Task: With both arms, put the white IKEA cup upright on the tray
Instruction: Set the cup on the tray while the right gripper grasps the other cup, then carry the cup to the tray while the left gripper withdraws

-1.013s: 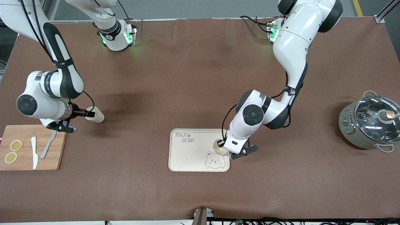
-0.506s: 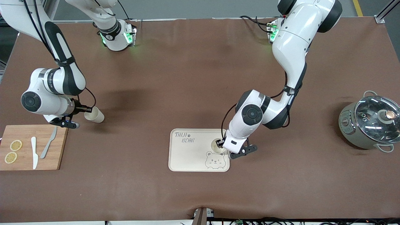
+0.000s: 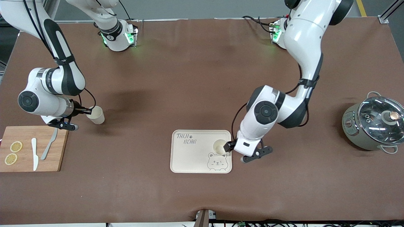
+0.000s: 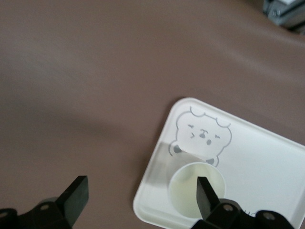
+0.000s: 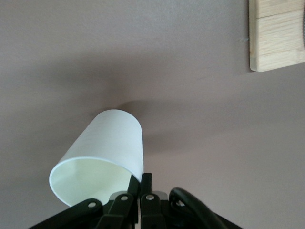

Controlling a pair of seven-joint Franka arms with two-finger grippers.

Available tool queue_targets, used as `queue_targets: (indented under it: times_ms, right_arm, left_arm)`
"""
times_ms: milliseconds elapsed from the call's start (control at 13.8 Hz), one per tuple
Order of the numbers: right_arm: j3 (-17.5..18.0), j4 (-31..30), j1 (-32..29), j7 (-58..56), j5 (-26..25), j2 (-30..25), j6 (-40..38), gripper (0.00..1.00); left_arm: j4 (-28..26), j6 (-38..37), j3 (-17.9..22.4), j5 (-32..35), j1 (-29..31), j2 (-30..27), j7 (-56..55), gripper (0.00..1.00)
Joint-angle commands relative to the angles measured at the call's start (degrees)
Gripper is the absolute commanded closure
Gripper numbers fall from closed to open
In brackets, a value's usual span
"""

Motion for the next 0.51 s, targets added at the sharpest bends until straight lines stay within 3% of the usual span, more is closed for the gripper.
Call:
queue_targets:
  times_ms: [0, 145, 434]
  right_arm:
    - [2.6, 5.2, 1.7, 7.6, 4.6, 0.6, -5.7, 1.00]
    - [5.4, 7.0, 2.0, 15.1, 10.1, 0.9, -6.2, 1.00]
    - [13.9, 12.5, 1.8, 35.5, 15.7, 4.0, -6.6, 1.00]
  left_arm:
    - [-1.1, -3.5, 0.8, 1.9, 2.2, -4.6, 1.2, 0.00]
    - [-1.2, -3.6, 0.8, 2.0, 4.3, -6.5, 6.0, 0.00]
    - [-1.5, -7.1, 0.8, 2.0, 6.6, -10.0, 11.9, 0.00]
